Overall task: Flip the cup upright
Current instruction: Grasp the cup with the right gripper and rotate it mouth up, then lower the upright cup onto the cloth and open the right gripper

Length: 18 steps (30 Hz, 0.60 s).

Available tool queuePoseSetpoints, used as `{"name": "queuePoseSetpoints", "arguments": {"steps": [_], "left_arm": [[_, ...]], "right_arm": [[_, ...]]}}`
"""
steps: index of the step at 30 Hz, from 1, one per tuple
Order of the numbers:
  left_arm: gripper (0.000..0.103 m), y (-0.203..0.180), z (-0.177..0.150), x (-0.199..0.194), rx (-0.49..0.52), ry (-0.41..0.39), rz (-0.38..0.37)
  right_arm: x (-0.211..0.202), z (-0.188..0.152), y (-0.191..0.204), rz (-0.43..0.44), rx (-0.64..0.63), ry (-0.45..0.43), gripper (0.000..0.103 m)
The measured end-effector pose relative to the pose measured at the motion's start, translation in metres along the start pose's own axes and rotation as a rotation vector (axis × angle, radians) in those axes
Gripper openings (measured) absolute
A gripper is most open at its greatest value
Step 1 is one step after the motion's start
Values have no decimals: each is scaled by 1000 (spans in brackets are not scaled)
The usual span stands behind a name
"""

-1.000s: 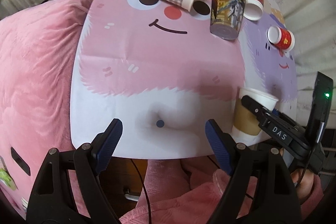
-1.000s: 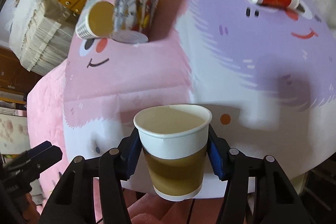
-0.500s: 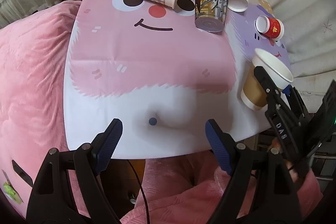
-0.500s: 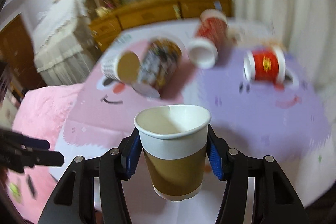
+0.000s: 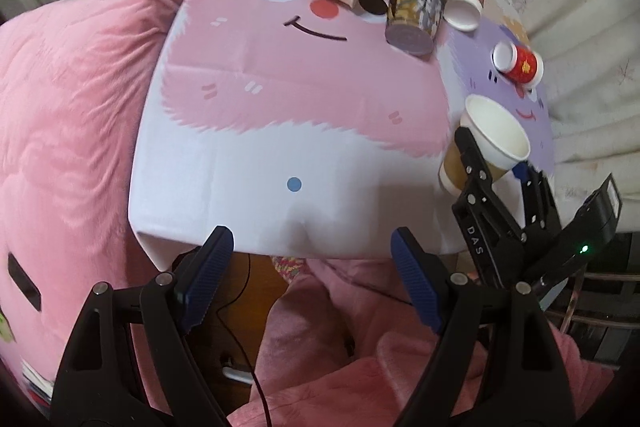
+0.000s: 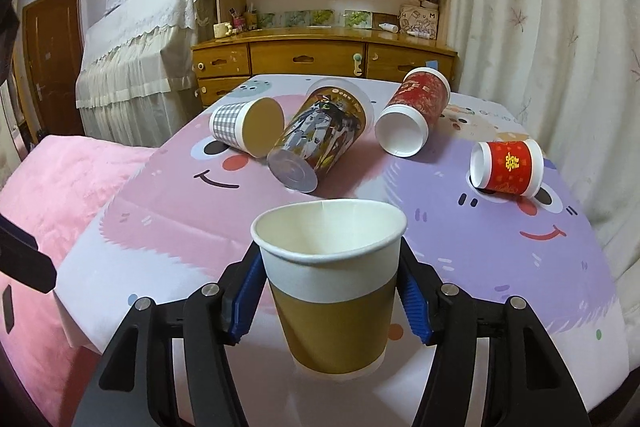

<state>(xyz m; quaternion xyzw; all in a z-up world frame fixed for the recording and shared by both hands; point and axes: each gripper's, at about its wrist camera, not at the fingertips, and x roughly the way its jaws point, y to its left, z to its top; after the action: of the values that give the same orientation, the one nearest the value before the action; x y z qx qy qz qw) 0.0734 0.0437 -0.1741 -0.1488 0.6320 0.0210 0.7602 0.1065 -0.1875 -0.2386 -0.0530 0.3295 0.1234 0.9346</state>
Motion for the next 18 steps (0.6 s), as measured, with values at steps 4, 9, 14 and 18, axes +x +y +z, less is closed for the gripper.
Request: {"name": "queuePoseSetpoints", "arguments": {"steps": [4, 9, 14, 18], "left_arm": [[79, 4, -8, -10, -45, -58, -8], [79, 9, -11, -14, -87, -66, -21], [79, 5, -10, -18, -81, -81, -25], [79, 0, -8, -18, -72, -82, -28]], "right_arm": [[4, -4, -4, 6, 14, -5, 62], [4, -8, -9, 11, 34, -4, 65], [3, -11, -12, 36, 34, 26, 65], [-2, -16, -14, 39, 28, 33, 68]]}}
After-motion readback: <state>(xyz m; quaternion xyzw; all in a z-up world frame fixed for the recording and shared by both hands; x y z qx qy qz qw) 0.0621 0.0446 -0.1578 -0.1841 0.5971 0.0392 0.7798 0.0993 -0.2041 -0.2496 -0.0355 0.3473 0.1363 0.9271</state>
